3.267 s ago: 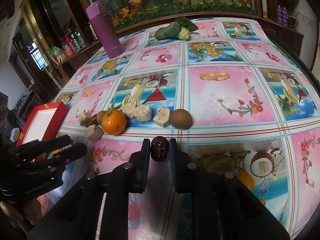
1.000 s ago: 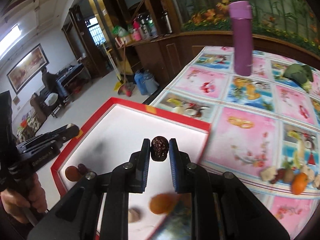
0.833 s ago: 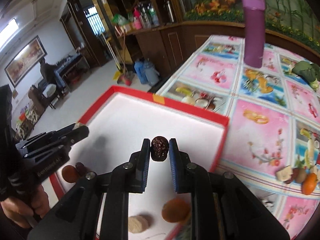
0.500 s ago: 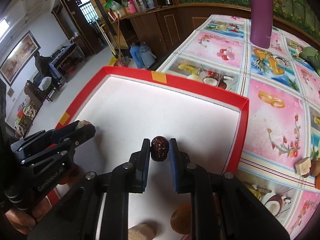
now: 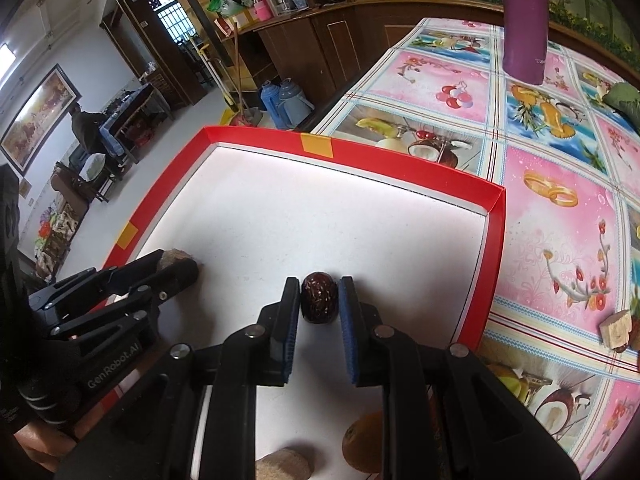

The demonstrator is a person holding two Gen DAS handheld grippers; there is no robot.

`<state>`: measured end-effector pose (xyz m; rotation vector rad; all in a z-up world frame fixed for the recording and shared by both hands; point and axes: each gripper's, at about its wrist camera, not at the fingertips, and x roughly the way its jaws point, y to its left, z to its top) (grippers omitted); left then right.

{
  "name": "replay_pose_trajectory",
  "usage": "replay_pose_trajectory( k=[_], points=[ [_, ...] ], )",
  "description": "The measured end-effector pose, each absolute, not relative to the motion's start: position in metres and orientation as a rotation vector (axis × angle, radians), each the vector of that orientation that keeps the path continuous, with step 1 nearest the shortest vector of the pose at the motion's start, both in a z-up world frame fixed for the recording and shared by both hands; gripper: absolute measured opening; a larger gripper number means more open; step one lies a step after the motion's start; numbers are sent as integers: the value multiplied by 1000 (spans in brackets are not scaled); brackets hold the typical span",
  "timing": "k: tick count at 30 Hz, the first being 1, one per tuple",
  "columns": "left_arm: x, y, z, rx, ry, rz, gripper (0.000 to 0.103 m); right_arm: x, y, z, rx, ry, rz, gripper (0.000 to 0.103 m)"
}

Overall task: Organize fruits
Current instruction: 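Open both tools to drop the cake and the date into the tray, then move both open tools back toward the fruits on the table, then grasp a beige cake with the left tool while the right tool grasps a brown round fruit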

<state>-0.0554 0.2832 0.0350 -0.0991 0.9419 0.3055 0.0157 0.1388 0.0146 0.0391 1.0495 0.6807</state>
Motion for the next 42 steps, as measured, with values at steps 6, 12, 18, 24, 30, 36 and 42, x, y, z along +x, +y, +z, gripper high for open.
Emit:
replay_pose_trajectory(
  k=[6,12,18,24,30,36,42],
  points=[
    [-66,264,57,-77,865,314,60,12,110,35,187,947,766,43],
    [-73,214,73,-25,815,210,64,7,64,47,244,882,718,43],
    [-73,165,73,13,827,91,64,4,-12,49,341,835,623,43],
    [-69,121,68,49,855,12,64,-6,-87,47,360,801,507,43],
    [-54,85,58,78,882,-47,64,-17,-161,40,359,786,367,43],
    [-36,61,39,117,930,-74,64,-11,-209,24,333,819,204,43],
    [-20,50,22,159,972,-66,64,0,-206,12,266,850,162,42]
  ],
)
